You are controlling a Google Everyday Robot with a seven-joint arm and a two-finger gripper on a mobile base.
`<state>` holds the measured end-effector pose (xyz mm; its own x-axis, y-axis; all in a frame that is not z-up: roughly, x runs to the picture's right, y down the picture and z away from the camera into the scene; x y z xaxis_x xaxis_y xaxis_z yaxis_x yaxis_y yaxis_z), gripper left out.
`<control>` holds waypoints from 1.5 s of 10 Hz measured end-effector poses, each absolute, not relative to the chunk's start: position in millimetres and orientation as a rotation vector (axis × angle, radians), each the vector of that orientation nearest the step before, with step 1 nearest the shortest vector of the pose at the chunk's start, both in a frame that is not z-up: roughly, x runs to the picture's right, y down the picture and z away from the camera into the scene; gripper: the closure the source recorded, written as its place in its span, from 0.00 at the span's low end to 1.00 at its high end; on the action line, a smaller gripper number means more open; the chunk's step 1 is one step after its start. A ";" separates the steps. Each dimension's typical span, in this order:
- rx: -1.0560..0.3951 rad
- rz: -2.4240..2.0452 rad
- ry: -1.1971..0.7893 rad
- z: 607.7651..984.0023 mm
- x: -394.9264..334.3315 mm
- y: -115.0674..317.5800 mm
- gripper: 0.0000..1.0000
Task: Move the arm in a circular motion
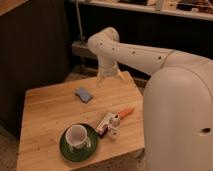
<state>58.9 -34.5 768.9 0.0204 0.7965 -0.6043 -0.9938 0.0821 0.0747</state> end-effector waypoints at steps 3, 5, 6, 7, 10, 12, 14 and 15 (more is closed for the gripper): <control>-0.418 1.568 0.624 771.0 126.4 -15.7 0.20; -0.420 1.665 0.647 755.2 174.0 18.1 0.20; -0.420 1.701 0.657 744.6 189.1 36.9 0.20; -0.424 1.727 0.662 729.4 194.5 60.7 0.20; -0.451 1.720 0.671 688.5 172.7 122.0 0.20; -0.477 1.670 0.697 664.5 134.5 150.2 0.20; -0.495 1.594 0.784 638.5 87.5 171.2 0.20; -0.500 1.540 0.842 625.0 63.1 179.4 0.20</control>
